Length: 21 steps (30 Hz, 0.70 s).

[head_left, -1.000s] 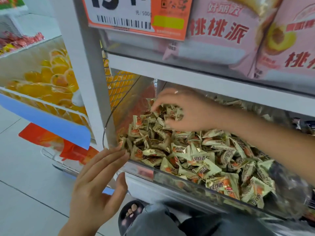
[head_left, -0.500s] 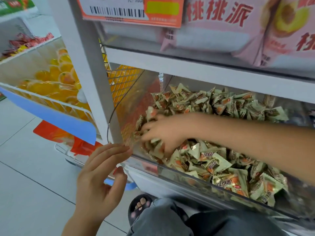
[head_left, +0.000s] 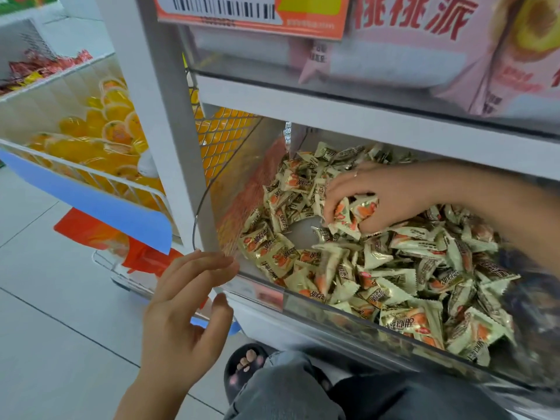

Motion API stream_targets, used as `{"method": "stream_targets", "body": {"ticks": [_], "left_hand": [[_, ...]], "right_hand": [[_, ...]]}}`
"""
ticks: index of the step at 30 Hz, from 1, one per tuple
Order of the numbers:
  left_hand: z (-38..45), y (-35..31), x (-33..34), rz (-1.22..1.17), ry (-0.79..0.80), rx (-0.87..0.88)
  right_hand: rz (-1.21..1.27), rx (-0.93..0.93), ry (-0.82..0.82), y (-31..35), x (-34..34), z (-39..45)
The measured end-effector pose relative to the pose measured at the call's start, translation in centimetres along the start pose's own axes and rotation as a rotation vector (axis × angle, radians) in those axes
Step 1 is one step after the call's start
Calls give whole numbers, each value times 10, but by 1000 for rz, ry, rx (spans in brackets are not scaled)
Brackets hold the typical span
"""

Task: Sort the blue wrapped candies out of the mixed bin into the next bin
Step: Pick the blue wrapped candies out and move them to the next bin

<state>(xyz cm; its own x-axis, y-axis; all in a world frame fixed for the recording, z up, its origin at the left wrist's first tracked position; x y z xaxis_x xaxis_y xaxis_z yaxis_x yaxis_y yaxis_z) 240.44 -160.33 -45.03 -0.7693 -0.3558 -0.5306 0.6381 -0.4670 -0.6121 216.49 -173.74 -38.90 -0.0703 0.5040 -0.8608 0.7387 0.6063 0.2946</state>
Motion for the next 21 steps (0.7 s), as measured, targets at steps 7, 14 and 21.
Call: {"method": "stream_targets", "body": {"ticks": [7,14,21], "left_hand": [[1,-1,5,-11,-48,-19],[0,-3,6,4,-53,-32],[1,-6,8,0,-48,-55]], "right_hand": [[-322,-116,188,39,20,-8],[-508,-269,223,34,64,27],[-401,-143,-231,16,28,56]]}}
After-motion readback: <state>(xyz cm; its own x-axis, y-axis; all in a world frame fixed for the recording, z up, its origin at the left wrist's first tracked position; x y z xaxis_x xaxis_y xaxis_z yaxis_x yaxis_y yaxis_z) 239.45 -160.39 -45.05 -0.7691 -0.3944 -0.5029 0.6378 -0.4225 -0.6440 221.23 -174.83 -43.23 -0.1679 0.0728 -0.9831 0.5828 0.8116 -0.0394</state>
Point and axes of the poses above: each hand's wrist, its own z-axis towards the middle knuckle, its own x-axis out of the palm, y = z × x, the point moved 3 cm from there along z, towards the middle knuckle, and after that the axes turned 2 degrees about -z, right-handed, at the moved point
